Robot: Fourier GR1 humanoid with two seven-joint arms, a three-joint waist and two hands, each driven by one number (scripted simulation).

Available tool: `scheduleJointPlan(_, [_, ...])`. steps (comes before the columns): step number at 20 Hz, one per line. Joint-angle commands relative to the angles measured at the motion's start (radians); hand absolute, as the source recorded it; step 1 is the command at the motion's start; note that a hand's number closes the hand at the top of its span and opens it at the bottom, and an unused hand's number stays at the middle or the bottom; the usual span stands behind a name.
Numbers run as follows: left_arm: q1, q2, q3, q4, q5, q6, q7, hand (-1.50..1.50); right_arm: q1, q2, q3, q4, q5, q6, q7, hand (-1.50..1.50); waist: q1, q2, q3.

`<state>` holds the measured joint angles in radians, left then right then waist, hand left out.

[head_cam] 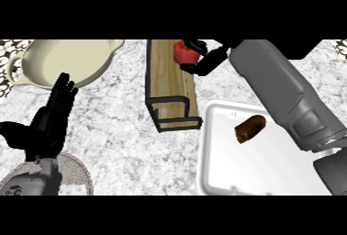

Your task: Pick the bell pepper from the tray and place it in the tiered shelf

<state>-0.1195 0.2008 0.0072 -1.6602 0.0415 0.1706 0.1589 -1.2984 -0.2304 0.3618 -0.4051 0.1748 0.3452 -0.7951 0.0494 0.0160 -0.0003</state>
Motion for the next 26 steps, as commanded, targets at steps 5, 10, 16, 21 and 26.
scheduleJointPlan(5, [-0.008, -0.023, -0.023, -0.014, -0.032, 0.023, 0.026, 0.0, -0.066, 0.121, -0.055, 0.161, -0.018, 0.06, 0.04, 1.5, 0.002, 0.001, 0.0])
scheduleJointPlan(10, [-0.006, -0.009, -0.009, -0.021, -0.016, -0.006, 0.006, 0.0, -0.086, 0.14, -0.028, 0.214, 0.032, 0.06, 0.0, -1.5, 0.021, 0.01, 0.0])
scheduleJointPlan(16, [-0.017, -0.01, 0.01, 0.009, -0.009, -0.011, -0.01, 0.0, -0.11, 0.139, -0.071, 0.213, -0.002, 0.15, -0.027, -1.5, 0.009, 0.006, 0.0])
scheduleJointPlan(21, [0.022, -0.029, -0.011, -0.001, -0.024, -0.008, -0.032, 0.0, -0.133, 0.08, -0.15, 0.213, -0.085, 0.283, -0.011, -1.5, 0.004, 0.003, 0.0])
scheduleJointPlan(26, [-0.02, -0.034, -0.023, -0.017, -0.029, 0.003, 0.03, 0.0, -0.186, 0.039, -0.247, 0.269, -0.171, 0.276, 0.116, -1.5, 0.021, 0.013, 0.0])
